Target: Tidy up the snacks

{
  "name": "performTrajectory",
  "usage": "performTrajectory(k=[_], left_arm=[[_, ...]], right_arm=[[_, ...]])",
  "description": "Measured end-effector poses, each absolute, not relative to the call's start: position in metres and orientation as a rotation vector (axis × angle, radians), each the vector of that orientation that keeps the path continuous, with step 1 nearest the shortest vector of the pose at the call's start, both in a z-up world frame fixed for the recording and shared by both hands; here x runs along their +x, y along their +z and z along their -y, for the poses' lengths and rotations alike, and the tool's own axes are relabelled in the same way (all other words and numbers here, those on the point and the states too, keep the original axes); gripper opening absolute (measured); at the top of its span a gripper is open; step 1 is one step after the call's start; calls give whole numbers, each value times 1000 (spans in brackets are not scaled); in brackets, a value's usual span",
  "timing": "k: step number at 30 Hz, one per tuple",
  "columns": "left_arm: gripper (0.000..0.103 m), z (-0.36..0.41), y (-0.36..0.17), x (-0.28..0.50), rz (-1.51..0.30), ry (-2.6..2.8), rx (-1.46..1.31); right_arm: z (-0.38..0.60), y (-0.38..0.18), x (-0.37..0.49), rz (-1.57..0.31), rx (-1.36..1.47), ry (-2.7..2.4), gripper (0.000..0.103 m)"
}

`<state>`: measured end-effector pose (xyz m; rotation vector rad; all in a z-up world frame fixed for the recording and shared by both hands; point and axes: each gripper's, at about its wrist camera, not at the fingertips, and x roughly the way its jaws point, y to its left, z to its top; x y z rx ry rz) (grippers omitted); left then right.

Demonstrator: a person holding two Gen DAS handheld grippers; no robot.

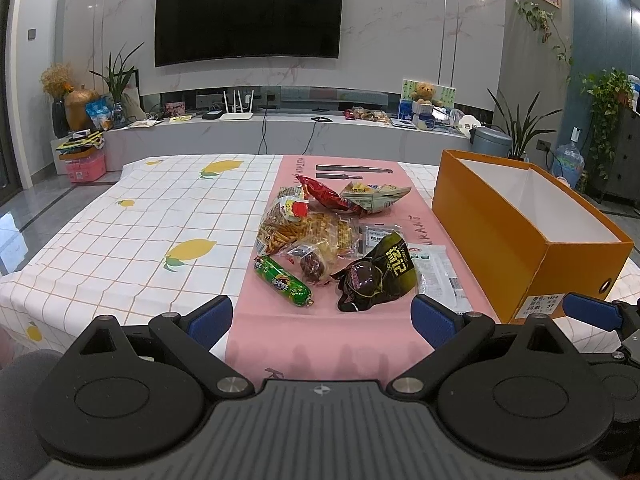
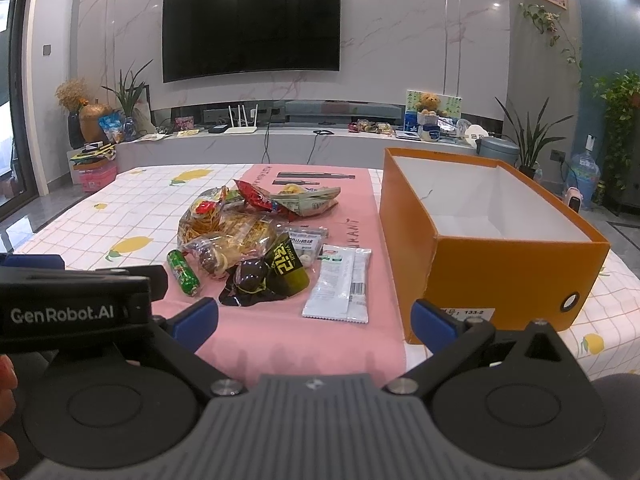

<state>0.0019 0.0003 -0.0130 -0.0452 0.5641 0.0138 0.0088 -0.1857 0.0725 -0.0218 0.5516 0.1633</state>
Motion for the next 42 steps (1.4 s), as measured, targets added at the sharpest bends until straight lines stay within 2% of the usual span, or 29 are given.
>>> performTrajectory(k=[25,42], left_arm=[[103,-6,-11,9,-589,46,-30],[103,-60,17,58,-578,194,-78]], right_arm=[[184,72,11,-549,-41,194,100],[170,74,72,-497,-160,305,100]])
